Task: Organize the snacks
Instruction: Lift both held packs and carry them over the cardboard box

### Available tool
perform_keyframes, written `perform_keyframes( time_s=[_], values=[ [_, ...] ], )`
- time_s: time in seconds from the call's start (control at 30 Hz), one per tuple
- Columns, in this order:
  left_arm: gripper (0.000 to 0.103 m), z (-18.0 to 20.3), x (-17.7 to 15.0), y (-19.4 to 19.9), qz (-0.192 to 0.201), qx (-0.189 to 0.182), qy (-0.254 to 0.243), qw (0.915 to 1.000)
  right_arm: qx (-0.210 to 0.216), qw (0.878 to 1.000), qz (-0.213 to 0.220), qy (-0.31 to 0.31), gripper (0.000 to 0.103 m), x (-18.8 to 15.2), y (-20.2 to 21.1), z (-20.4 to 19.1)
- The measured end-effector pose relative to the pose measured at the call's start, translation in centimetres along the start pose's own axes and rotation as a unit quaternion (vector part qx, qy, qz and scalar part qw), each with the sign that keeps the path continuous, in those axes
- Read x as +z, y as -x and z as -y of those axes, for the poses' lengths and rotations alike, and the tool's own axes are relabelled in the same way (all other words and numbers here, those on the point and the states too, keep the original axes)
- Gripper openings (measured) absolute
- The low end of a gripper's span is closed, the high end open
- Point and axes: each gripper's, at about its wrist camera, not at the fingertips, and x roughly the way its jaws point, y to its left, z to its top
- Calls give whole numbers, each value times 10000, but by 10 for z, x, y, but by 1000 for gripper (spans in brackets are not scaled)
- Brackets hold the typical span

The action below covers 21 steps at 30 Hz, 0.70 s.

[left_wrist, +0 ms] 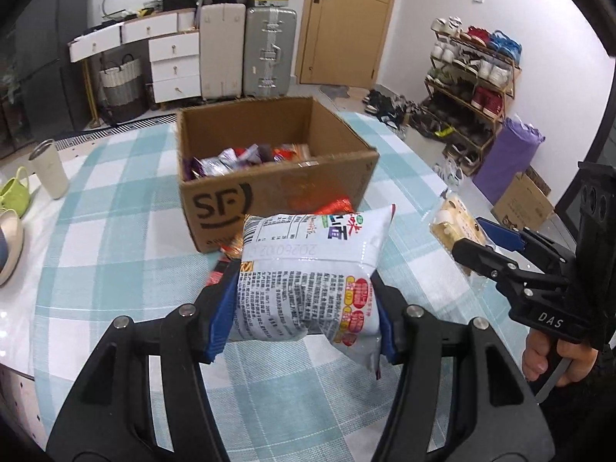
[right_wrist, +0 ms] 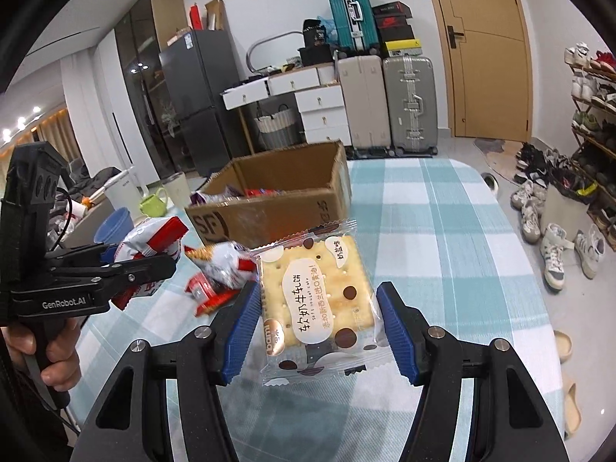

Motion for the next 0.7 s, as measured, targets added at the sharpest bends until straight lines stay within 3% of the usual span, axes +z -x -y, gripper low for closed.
perform_keyframes(
  time_s=[0.3,0.7],
  values=[
    [57,-25,21,17,162,224,262,9993,136,9997,162,145,63,26,-1,-19],
    [57,-35,53,10,339,363,344,9982,254,9990,191,329,63,62,-22,-33]
  ],
)
